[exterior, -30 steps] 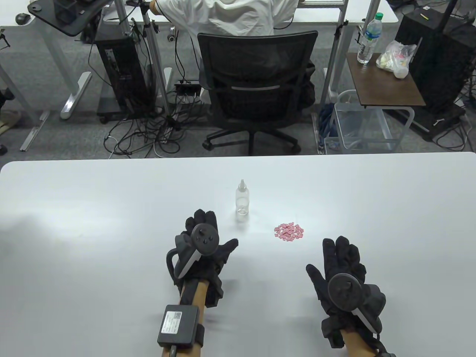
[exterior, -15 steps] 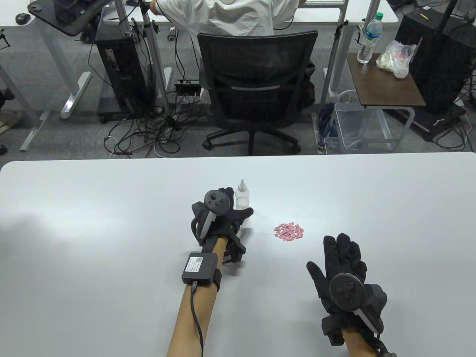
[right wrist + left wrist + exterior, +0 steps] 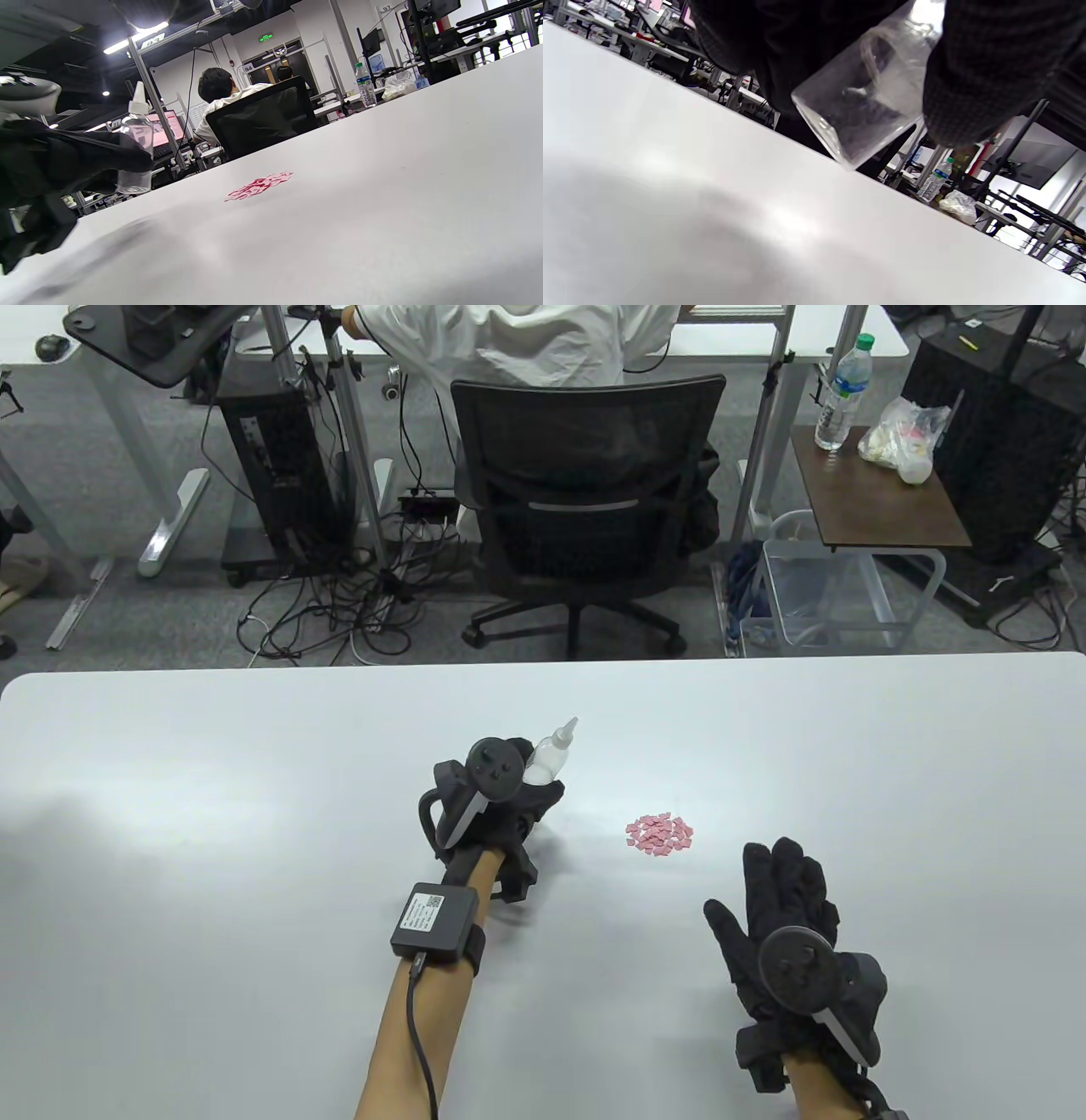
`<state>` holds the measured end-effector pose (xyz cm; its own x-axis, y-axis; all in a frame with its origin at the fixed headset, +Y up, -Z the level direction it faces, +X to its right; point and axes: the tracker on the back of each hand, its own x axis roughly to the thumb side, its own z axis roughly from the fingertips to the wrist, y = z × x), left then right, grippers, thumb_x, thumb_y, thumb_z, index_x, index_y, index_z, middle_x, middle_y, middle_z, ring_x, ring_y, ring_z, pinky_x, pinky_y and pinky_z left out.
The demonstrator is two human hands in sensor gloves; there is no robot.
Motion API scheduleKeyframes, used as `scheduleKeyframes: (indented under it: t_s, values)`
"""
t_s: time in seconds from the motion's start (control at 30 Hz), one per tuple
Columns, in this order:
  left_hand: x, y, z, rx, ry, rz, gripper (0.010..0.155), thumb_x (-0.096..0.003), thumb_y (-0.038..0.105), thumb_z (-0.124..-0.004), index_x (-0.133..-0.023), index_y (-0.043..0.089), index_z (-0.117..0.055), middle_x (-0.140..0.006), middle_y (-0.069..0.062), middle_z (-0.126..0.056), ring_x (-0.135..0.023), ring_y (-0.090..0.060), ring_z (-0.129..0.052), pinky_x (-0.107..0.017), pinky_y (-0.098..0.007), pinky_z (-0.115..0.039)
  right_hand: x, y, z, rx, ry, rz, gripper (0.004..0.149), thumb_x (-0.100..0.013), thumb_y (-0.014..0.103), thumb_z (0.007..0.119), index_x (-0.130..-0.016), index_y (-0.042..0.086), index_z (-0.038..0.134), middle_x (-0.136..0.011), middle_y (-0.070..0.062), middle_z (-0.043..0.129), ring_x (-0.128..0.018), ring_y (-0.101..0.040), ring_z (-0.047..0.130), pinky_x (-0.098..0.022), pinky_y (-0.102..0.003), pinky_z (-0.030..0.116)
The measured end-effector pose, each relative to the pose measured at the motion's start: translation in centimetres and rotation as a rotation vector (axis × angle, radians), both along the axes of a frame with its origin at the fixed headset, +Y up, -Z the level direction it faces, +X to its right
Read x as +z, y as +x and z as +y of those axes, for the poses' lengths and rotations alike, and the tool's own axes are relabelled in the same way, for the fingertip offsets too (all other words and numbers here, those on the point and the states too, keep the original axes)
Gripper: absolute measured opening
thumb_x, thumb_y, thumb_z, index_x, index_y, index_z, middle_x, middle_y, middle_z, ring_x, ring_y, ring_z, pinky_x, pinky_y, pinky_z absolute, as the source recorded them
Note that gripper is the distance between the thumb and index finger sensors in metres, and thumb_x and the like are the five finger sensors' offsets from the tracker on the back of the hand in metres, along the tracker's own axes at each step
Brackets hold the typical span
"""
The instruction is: Squeeze empty conical bottle to blow paper scraps with air puff
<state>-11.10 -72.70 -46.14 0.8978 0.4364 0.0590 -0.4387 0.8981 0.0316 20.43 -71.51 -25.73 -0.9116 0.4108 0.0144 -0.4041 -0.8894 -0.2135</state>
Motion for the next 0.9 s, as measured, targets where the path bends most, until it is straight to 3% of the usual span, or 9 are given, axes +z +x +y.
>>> scheduleKeyframes:
  t_s: [0.2,0.33,0.47,0.57,0.7,0.9]
  values:
    - [7.1,-1.2,4.5,-0.204,0.111,-0.032,0.075,-0.0441,0.053,-0.103,-0.105,0.028,-0.068,-0.107,-0.013,-0.082,-0.092,-0.03,-0.094,-0.076,-0.05,-0.068,0.2,-0.5,0.5,-0.045,0.016,0.044,0.076,-0.062,0.053,0.063,-0.121,0.012,0.038,-0.124,-0.024,0.034,-0.109,-0.054,0.035,-0.07,-0.072,0.043]
    - [12.2,-1.5,5.3,-0.356,0.185,-0.074,0.077,-0.0438,0.051,-0.104,-0.109,0.03,-0.068,-0.104,-0.002,-0.087,-0.09,-0.029,-0.095,-0.077,-0.053,-0.064,0.1,-2.0,1.4,-0.101,0.063,0.101,0.077,-0.062,0.052,0.064,-0.12,0.009,0.039,-0.123,-0.026,0.035,-0.107,-0.055,0.039,-0.071,-0.069,0.05]
    - [16.2,-1.0,4.6,-0.425,0.231,-0.109,0.076,-0.0427,0.05,-0.104,-0.108,0.033,-0.068,-0.105,0.001,-0.086,-0.092,-0.028,-0.094,-0.078,-0.055,-0.06,-0.6,-4.4,2.4,-0.139,0.076,0.2,0.078,-0.061,0.051,0.065,-0.119,0.005,0.044,-0.121,-0.028,0.045,-0.104,-0.054,0.056,-0.071,-0.062,0.06]
    - [18.0,0.0,3.9,-0.486,0.308,-0.144,0.076,-0.0419,0.05,-0.105,-0.107,0.034,-0.069,-0.105,0.002,-0.086,-0.093,-0.026,-0.093,-0.079,-0.055,-0.06,-1.3,-5.9,2.3,-0.275,0.04,0.244,0.075,-0.061,0.05,0.066,-0.113,-0.002,0.055,-0.111,-0.033,0.064,-0.09,-0.052,0.077,-0.063,-0.056,0.074]
    - [19.2,0.8,3.1,-0.57,0.391,-0.196,0.076,-0.0395,0.051,-0.106,-0.105,0.035,-0.071,-0.103,0.004,-0.088,-0.091,-0.024,-0.094,-0.079,-0.054,-0.06,-1.6,-6.6,1.2,-0.357,0.016,0.231,0.061,-0.061,0.046,0.066,-0.099,-0.001,0.075,-0.085,-0.027,0.088,-0.063,-0.041,0.096,-0.044,-0.048,0.085]
    - [19.8,1.3,2.2,-0.609,0.471,-0.223,0.076,-0.0393,0.05,-0.106,-0.105,0.034,-0.072,-0.102,0.003,-0.088,-0.09,-0.024,-0.094,-0.078,-0.053,-0.06,-1.8,-6.4,-0.2,-0.35,-0.073,0.211,0.046,-0.062,0.041,0.068,-0.085,0.005,0.087,-0.068,-0.02,0.097,-0.045,-0.033,0.102,-0.032,-0.041,0.088]
